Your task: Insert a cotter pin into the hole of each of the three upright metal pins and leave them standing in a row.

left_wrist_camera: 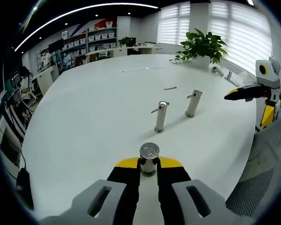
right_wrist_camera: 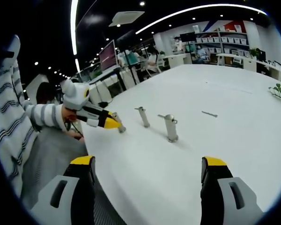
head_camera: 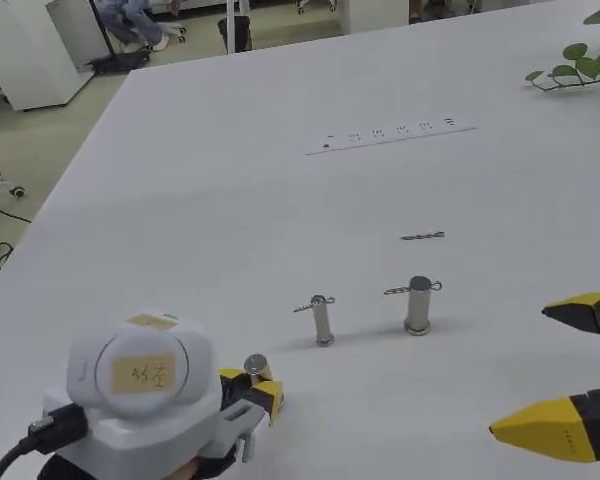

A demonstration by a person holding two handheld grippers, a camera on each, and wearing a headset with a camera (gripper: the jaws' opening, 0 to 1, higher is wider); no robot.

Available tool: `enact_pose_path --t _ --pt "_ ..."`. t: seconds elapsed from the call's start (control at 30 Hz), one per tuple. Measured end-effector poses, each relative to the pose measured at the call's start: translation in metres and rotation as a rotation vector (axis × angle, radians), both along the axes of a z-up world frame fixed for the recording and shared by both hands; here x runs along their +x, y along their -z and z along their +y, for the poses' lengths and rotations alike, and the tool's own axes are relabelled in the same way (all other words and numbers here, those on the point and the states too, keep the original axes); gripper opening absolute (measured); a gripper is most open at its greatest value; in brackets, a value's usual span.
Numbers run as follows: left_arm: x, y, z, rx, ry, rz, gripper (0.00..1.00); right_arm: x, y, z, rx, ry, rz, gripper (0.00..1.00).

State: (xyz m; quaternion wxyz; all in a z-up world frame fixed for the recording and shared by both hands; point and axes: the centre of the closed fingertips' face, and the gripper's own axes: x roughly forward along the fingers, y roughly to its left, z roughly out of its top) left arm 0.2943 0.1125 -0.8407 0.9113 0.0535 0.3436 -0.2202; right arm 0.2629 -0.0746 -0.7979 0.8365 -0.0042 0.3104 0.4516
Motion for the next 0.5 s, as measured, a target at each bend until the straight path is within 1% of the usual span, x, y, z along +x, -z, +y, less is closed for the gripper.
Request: enact_pose_path --t 0.07,0.13,0.17,0.3,0.33,0.37,0.43,0.5 --pt "-0.0004 -0.0006 0.0004 -0.003 0.0 0.003 0.12 -0.0011 0.0014 0.0001 -0.003 -0.003 0.002 0.95" --pt "-0.0017 0.0008 0.001 0.008 0.011 0.01 0.14 -0.002 0.0021 0.0006 0.0 -0.003 0.005 0.95" --pt "-0.0023 0.0011 0.0013 0.013 0.016 0.01 0.16 -0.0024 0.0021 0.0009 0.002 -0.004 0.005 0.95" --pt "-0.0047 0.0024 0.0008 0.006 0.021 0.021 0.26 -0.0038 0.0027 0.0011 0.001 -0.007 0.006 0.95" --pt "-0.0064 0.0045 0.0019 0.018 0.027 0.035 0.28 -0.0038 0.0028 0.001 0.001 -0.007 0.006 0.95" --pt "-0.0067 0.0052 0.0029 0.026 0.025 0.039 0.3 -0.0038 0.0028 0.0007 0.0 -0.007 0.007 0.95" --pt "-0.0062 0.0056 0.0026 0.042 0.039 0.035 0.33 -0.004 0.003 0.0006 -0.001 -0.009 0.008 0.95" --pt "-0.0069 0.0062 0.0009 0.042 0.049 0.041 0.36 -0.0039 0.0026 0.0008 -0.003 -0.011 0.007 0.95"
